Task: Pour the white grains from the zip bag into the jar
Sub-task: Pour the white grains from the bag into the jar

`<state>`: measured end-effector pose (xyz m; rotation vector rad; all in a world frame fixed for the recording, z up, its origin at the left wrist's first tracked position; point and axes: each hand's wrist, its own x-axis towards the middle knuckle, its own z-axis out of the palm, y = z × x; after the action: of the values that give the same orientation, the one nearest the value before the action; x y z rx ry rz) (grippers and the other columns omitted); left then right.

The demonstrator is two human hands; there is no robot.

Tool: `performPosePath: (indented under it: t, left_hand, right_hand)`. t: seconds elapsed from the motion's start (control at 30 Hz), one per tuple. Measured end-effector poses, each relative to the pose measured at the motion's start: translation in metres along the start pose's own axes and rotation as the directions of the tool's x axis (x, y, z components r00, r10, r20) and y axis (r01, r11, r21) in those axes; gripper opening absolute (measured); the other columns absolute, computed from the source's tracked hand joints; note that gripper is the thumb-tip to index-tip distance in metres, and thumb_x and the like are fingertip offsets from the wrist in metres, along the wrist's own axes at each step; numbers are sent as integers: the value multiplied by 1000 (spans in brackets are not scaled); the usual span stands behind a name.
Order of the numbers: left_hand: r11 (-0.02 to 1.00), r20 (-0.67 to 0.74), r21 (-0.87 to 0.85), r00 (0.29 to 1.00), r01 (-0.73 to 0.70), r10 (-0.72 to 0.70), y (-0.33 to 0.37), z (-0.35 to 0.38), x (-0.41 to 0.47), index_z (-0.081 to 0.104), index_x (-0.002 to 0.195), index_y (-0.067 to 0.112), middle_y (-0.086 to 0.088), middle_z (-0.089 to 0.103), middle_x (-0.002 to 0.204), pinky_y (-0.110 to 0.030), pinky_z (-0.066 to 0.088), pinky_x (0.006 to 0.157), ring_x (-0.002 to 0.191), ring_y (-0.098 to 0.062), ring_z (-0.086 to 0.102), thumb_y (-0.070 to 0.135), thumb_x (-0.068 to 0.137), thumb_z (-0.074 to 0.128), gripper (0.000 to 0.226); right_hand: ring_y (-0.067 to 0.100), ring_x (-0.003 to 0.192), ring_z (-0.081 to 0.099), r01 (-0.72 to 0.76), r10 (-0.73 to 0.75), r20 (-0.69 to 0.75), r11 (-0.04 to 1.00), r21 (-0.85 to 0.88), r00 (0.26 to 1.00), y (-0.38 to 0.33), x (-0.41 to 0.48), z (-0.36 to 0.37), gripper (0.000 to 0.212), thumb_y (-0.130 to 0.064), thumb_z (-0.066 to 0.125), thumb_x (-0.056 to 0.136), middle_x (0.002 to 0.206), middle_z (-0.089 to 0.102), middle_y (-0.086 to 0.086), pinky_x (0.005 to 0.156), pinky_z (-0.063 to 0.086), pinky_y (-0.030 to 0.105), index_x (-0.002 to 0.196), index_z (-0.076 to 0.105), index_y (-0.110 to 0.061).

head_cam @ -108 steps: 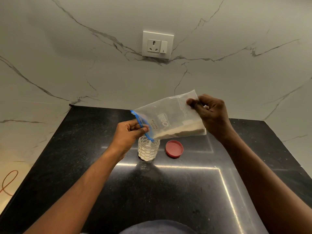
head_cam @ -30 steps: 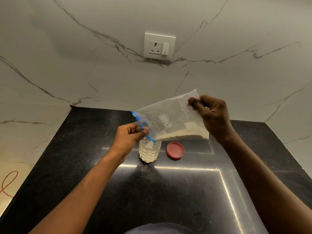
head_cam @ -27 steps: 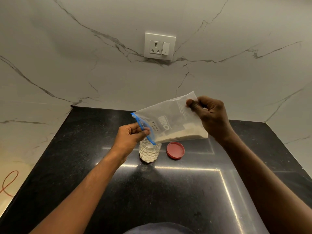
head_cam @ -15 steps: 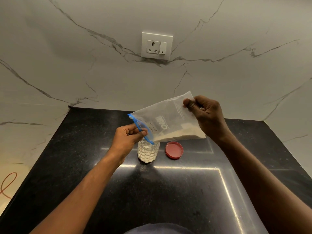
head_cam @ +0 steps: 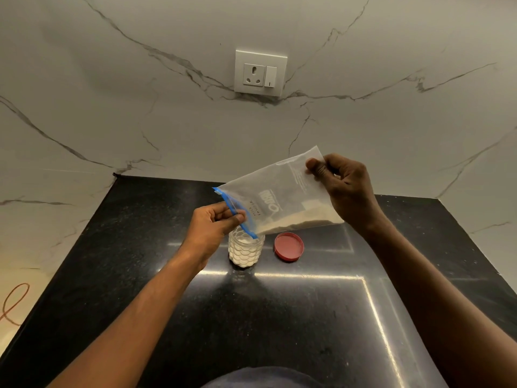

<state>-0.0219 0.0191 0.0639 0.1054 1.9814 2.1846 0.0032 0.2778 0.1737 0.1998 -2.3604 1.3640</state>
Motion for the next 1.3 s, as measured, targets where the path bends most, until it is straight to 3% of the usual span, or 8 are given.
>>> performPosePath:
  t: [0.07,0.27,0.5,0.67,0.8,0.9,1.17,1.3]
  left_hand:
    - [1000,-6,-5,1000,6,-6,0,0,0,77,107,13,1,83,101,-19,62,79,98,-9,79,1,93,73,19]
    - [1000,-3,-9,1000,9,-9,0,-1,0,77,107,15,5,84,99,-17,62,78,98,-7,79,1,93,73,20]
    - [1000,-6,-5,1000,-4,4,1,-1,-1,77,106,19,4,84,99,-16,61,77,98,-8,79,1,93,73,22]
    - [1000,-14,-7,1000,-2,2,0,-2,-1,77,105,13,7,84,94,-14,60,75,93,-4,79,-2,93,72,20]
    - [1000,-8,-13,1000,-3,3,-2,-3,-2,77,107,10,8,84,94,-12,59,74,93,-3,79,-4,93,71,21]
    - [1000,-12,-7,1000,-3,3,-2,-4,-1,77,108,10,6,84,96,-14,60,76,94,-5,79,-2,92,73,20]
    - [1000,-4,-12,1000,5,-5,-3,-4,-3,77,104,15,6,84,96,-15,60,76,95,-6,79,-2,93,72,21]
    - [1000,-4,-23,1000,0,0,1,-3,-3,77,105,16,3,84,97,-16,61,78,95,-7,79,-2,92,73,22]
  right_hand:
    - [22,71,58,-2,2,3,1000,-8,1000,0,0,0,28,-24,63,103,79,66,17,61,50,46,91,73,0]
    - [19,70,57,22,-22,9,1000,-15,1000,-2,2,1,30,-24,64,103,80,67,23,60,48,39,90,73,2]
    - [30,67,57,45,-45,1,999,-26,999,-1,5,2,32,-22,64,103,82,65,30,56,47,42,91,72,6]
    - [19,65,54,31,-31,23,999,-18,999,-1,7,8,35,-24,66,103,80,63,31,56,44,33,89,71,8]
    - [26,66,59,38,-36,46,998,-45,998,0,10,7,31,-24,65,103,79,65,21,57,49,38,88,71,2]
    - [30,66,58,46,-44,33,997,-58,999,2,10,6,36,-25,65,103,81,64,29,55,47,42,89,70,7]
    - [10,61,56,34,-32,56,999,-40,998,2,8,6,33,-25,64,103,75,63,15,52,47,24,92,71,6]
    - [19,64,56,40,-39,34,998,-38,999,2,9,4,37,-26,64,103,79,63,26,54,47,33,91,70,8]
